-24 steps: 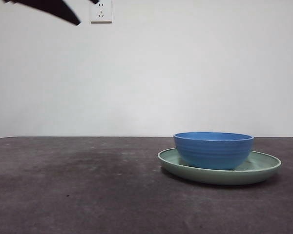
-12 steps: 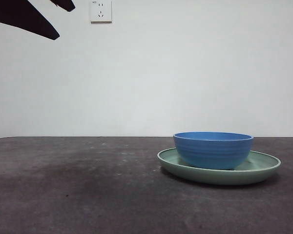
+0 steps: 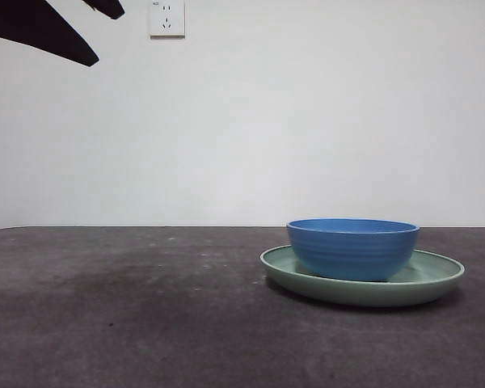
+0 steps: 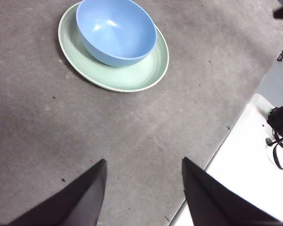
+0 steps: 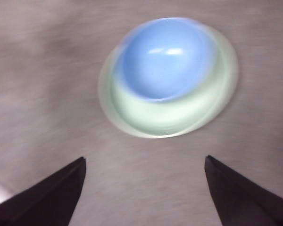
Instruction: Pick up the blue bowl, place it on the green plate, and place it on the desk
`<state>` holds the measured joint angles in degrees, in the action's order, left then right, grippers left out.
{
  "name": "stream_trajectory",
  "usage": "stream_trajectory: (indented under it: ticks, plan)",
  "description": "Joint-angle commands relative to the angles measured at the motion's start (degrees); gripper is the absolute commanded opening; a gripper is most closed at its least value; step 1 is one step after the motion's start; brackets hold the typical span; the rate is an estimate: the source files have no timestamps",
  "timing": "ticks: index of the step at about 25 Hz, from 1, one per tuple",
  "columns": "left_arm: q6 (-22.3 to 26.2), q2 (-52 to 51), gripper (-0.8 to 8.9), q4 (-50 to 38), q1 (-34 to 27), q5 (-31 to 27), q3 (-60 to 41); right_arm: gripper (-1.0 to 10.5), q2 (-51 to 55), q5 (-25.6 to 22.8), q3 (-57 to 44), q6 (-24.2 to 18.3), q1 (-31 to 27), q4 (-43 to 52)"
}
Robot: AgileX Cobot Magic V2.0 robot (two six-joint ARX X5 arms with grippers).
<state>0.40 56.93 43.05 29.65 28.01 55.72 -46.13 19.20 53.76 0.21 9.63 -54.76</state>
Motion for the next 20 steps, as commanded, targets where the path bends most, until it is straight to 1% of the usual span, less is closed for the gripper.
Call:
stream_trajectory:
  ticks: [1,3,6,10,12,15,17,20]
  plan:
    - [0.4,0.4,2.58,-0.7,0.4,0.4,0.3,4.0,-1.4,-6.1,1.0,4.7,-0.3,2.2]
    - [0.5,0.4,2.58,-0.7,0.4,0.4,0.3,4.0,-3.0,-7.3,1.0,5.9,-0.9,3.6]
    - [0.5,0.4,2.58,-0.7,0.4,0.4,0.3,4.0,-6.5,-7.2,1.0,5.8,-2.2,5.7]
    - [0.5,0.4,2.58,-0.6,0.4,0.4,0.3,4.0,-13.9,-7.0,1.0,5.8,-4.3,9.5]
    - [0.5,0.4,2.58,-0.6,0.4,0.4,0.3,4.0,-17.4,-5.8,1.0,5.8,-5.6,11.5]
    - [0.5,0.4,2.58,-0.6,0.4,0.4,0.3,4.0,-23.3,-1.4,1.0,5.6,-7.3,15.9]
    - [0.5,0.4,2.58,-0.7,0.4,0.4,0.3,4.0,-26.8,0.4,1.0,5.6,-7.7,18.4]
    - [0.5,0.4,2.58,-0.6,0.4,0.4,0.3,4.0,-31.8,0.3,1.0,5.6,-7.7,20.9]
